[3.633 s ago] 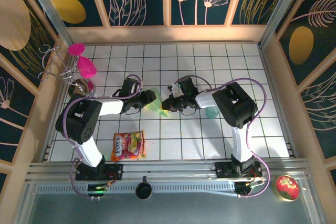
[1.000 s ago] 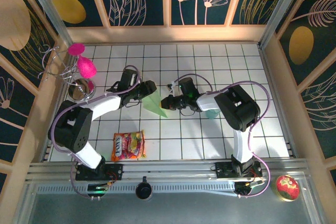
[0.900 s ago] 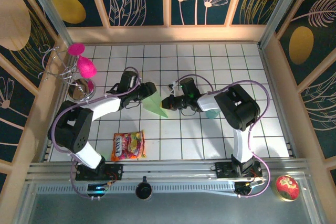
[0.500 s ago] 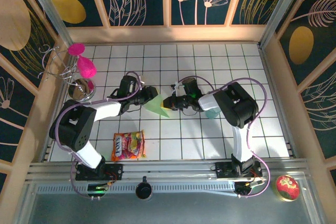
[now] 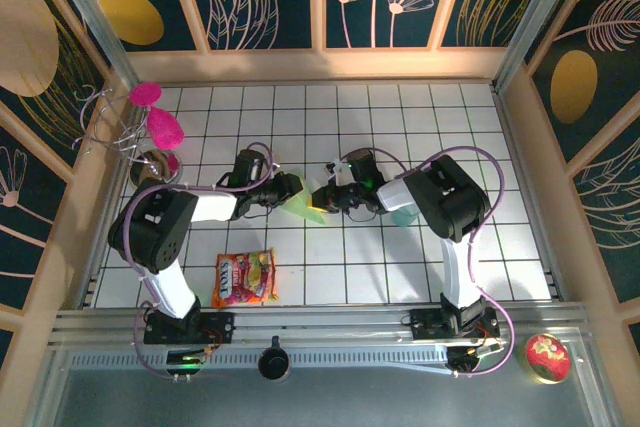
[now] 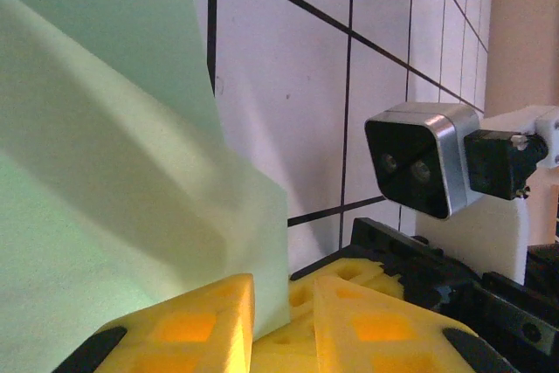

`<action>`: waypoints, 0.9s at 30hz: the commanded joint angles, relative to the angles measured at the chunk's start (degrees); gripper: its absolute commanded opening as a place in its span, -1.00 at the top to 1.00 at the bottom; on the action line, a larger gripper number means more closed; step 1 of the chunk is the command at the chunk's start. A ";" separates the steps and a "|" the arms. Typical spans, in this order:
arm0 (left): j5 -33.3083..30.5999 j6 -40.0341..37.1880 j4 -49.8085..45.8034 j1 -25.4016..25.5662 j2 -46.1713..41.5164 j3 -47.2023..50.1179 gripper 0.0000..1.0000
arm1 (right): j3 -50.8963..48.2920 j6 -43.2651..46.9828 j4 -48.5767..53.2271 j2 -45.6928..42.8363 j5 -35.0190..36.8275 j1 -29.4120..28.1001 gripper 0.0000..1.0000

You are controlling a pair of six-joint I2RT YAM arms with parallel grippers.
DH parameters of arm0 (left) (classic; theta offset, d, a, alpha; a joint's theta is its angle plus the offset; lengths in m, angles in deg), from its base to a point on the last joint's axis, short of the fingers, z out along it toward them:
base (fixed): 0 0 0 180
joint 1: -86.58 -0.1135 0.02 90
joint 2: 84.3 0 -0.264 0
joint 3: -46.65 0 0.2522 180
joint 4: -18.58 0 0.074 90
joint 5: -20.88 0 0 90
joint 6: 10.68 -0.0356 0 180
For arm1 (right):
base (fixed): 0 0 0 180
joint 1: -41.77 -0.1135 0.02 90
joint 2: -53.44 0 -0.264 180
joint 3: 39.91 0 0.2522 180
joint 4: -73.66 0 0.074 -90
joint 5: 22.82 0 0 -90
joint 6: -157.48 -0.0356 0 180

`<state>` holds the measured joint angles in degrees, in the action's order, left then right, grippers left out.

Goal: Fold a paper plane with a square sheet of paper (pick it up from the middle)
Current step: Fourth fold the wing at the center of the table.

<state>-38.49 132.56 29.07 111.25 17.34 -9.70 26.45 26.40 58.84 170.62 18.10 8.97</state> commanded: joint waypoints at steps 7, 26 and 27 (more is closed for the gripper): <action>1.75 0.05 2.03 -0.28 1.75 -1.37 0.54 | -0.74 -1.37 -1.92 0.99 -1.98 0.89 1.00; -1.82 0.08 -2.01 -0.23 5.37 -4.93 0.64 | -0.99 -1.05 -1.50 0.43 -1.63 0.89 0.98; -2.01 0.21 -2.47 -0.23 5.53 -5.10 0.65 | -0.92 -0.94 -1.23 0.14 -1.48 0.89 0.93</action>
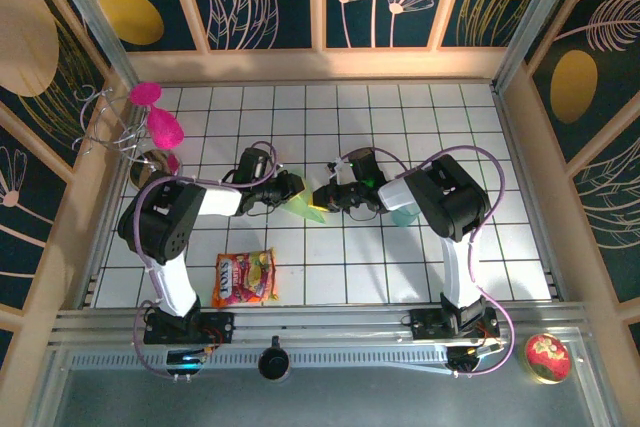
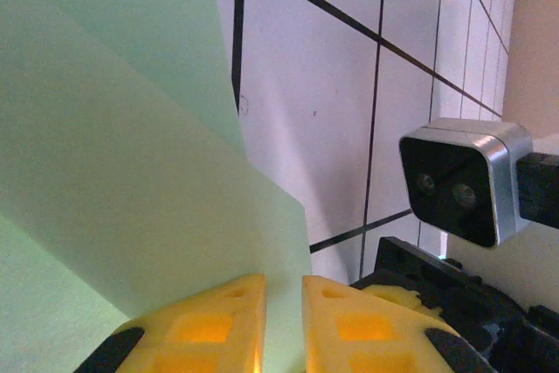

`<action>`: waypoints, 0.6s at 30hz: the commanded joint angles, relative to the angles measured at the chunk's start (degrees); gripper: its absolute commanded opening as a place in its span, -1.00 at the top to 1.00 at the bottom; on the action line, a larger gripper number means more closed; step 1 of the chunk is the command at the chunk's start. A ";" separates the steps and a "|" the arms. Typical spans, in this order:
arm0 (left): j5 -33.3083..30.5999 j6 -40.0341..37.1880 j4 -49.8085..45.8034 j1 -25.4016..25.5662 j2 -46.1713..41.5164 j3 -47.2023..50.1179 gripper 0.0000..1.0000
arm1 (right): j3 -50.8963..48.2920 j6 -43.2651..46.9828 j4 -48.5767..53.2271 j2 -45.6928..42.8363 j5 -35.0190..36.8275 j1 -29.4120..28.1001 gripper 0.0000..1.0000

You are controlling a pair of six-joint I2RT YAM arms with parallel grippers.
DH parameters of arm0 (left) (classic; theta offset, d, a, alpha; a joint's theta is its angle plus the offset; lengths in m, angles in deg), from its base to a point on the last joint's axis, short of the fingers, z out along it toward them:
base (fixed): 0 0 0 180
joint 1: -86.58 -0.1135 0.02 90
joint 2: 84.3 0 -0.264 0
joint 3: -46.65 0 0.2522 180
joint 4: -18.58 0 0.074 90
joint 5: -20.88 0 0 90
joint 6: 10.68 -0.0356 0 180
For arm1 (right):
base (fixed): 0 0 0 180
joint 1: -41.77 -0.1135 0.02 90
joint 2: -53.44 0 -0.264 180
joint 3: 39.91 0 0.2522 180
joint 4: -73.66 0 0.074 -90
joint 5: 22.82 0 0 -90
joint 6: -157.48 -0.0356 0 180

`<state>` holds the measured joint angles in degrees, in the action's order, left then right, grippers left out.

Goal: Fold a paper plane with a square sheet of paper (pick it up from the middle)
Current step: Fourth fold the wing at the center of the table.

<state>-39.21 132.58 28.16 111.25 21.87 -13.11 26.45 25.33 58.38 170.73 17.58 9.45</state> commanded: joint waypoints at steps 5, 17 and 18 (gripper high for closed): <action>-2.25 0.98 -2.89 -0.23 1.37 -2.51 0.67 | -1.70 2.12 3.05 -3.43 1.96 0.61 0.57; -3.02 0.98 -4.91 -0.23 2.44 -4.18 0.70 | 0.36 13.34 16.26 -8.93 12.06 -0.11 0.32; -3.06 1.02 -4.96 -0.23 2.53 -4.18 0.70 | 1.14 14.62 17.76 -8.65 13.24 -0.53 0.31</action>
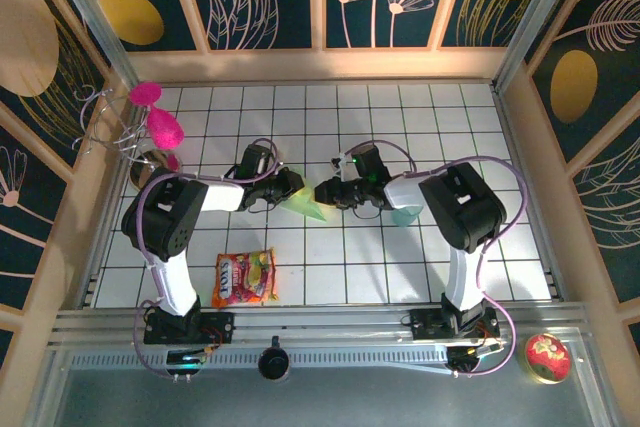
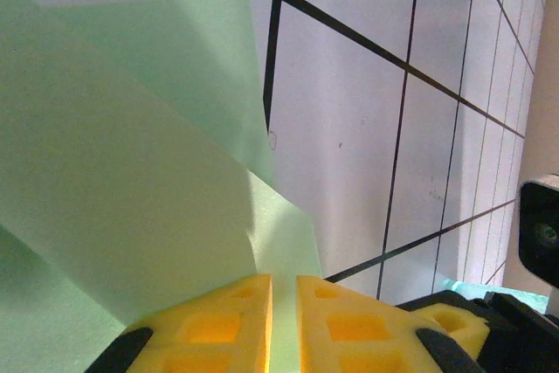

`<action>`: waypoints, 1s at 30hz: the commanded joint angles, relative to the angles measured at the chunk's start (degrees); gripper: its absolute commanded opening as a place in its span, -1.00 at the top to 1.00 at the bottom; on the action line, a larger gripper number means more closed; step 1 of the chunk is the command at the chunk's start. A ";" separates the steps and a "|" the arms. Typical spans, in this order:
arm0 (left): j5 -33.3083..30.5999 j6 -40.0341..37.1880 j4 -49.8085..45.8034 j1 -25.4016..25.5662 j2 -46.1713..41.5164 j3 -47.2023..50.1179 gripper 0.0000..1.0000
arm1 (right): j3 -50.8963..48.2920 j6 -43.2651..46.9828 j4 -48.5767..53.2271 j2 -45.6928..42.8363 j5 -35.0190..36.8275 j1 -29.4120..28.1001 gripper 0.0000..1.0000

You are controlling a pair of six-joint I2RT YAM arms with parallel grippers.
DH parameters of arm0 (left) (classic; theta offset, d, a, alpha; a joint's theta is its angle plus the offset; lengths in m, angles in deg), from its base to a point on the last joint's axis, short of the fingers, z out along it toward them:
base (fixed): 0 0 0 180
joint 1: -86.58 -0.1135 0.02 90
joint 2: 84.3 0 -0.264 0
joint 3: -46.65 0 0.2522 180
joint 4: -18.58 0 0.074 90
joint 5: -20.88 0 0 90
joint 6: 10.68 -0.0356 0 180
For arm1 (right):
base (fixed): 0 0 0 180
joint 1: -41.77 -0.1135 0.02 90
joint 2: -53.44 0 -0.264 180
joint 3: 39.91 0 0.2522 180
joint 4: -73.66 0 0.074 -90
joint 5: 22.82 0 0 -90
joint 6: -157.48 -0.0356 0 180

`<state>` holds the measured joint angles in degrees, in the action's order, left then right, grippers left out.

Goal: Fold a paper plane with a square sheet of paper (pick it up from the middle)
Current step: Fourth fold the wing at the center of the table.

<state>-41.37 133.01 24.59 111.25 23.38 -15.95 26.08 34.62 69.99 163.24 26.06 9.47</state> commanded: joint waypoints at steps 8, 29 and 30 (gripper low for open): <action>-0.97 0.57 -2.00 -0.23 1.12 -1.64 0.70 | 3.38 8.51 10.47 0.99 8.64 -2.51 0.31; -1.72 0.13 -3.58 -0.23 1.98 -2.79 0.71 | 4.71 11.24 16.55 4.45 14.93 -3.47 0.52; -1.82 0.14 -3.76 -0.23 1.97 -2.84 0.70 | 4.75 11.24 16.56 4.57 15.00 -3.48 0.52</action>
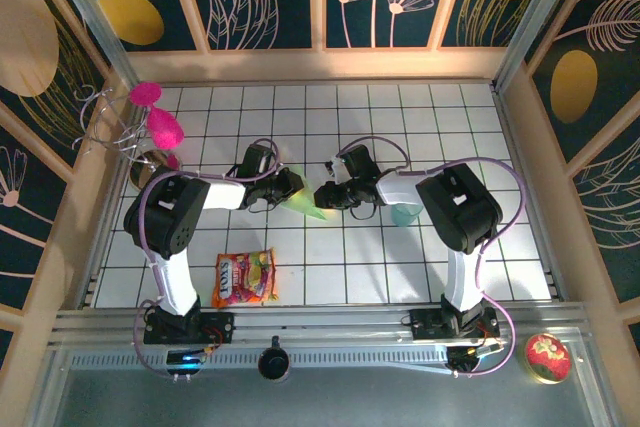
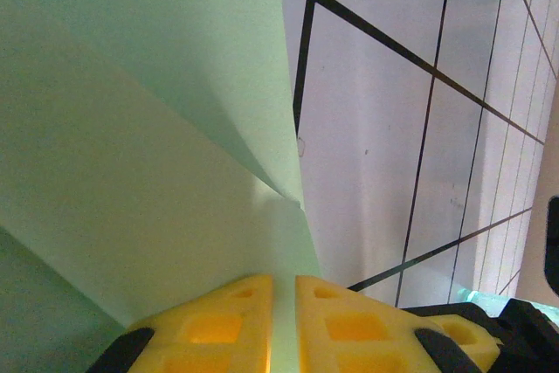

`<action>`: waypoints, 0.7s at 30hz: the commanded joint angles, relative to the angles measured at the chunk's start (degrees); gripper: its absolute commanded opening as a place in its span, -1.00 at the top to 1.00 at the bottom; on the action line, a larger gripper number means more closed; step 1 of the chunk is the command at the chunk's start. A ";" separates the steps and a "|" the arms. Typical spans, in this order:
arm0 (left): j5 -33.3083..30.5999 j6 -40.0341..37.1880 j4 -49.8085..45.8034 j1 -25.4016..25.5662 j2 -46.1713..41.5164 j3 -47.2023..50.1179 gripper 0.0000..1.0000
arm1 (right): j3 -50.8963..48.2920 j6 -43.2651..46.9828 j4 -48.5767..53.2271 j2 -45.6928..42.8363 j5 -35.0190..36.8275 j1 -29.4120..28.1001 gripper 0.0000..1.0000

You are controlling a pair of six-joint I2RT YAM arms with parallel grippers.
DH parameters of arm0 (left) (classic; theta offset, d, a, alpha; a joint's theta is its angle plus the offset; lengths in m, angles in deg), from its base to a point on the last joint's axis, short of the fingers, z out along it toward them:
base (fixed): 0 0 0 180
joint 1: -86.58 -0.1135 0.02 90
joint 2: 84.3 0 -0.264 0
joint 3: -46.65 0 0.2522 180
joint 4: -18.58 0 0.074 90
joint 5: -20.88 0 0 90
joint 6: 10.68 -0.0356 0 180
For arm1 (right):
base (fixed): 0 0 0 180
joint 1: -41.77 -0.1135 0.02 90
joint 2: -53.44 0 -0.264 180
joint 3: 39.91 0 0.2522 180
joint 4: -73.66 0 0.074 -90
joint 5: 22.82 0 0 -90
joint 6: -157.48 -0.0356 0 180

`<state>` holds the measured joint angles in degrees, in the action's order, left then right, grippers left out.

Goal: Fold a paper plane with a square sheet of paper (pick it up from the middle)
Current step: Fourth fold the wing at the center of the table.

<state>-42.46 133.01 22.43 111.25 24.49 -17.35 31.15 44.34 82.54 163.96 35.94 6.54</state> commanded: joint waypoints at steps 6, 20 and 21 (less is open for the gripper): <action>-0.82 0.05 -1.83 -0.23 1.50 -2.01 0.71 | 0.42 1.60 5.21 4.73 6.26 -0.99 0.53; -0.56 0.06 -1.66 -0.23 1.95 -1.88 0.71 | 2.36 1.69 7.48 6.93 7.84 -2.46 0.56; -0.53 0.08 -1.67 -0.23 2.06 -1.88 0.72 | 2.46 1.61 7.66 6.96 7.95 -2.52 0.57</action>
<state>-42.75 133.01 21.53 111.25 25.32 -18.35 34.36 44.67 87.78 165.12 37.71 5.91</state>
